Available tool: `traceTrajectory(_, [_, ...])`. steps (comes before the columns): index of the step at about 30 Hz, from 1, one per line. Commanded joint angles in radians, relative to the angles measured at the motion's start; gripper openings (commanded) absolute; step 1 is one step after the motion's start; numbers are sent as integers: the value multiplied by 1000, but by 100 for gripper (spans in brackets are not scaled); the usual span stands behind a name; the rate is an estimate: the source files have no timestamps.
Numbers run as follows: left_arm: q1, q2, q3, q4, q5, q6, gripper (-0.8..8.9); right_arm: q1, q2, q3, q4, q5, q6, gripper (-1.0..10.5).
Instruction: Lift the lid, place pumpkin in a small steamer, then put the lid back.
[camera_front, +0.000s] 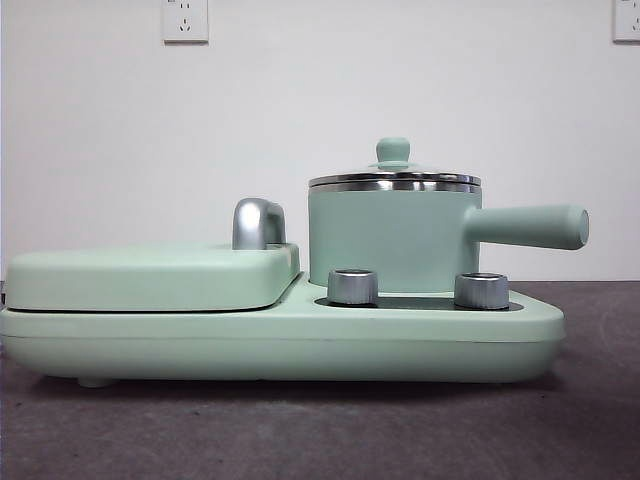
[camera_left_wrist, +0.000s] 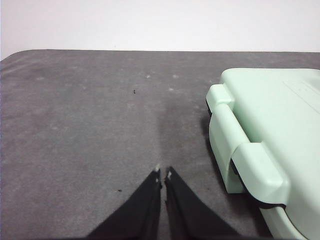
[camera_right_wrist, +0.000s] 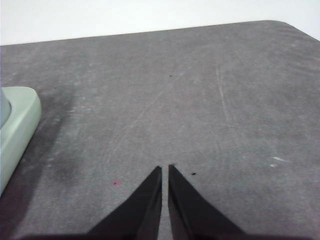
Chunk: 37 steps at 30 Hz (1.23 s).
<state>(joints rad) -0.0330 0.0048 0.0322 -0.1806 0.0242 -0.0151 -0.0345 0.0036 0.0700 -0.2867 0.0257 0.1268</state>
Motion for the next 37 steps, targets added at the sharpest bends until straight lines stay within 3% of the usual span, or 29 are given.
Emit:
traceTrajectory(1, [1,-2,-19,-6,-2,0,19,0,0,-10,19,-6,-16,19])
traceTrajectory(5, [1,-2,-19,-6,-2,0,19,1,0,-58,110,-12,-15,19])
traceTrajectory(15, [1,-2,-19,-6,-2,0,19,80,0,-58,129,-6,-95,19])
traceTrajectory(37, [1,-2,-19,-6,-2,0,19,65,0,-58,132,1,-94,19])
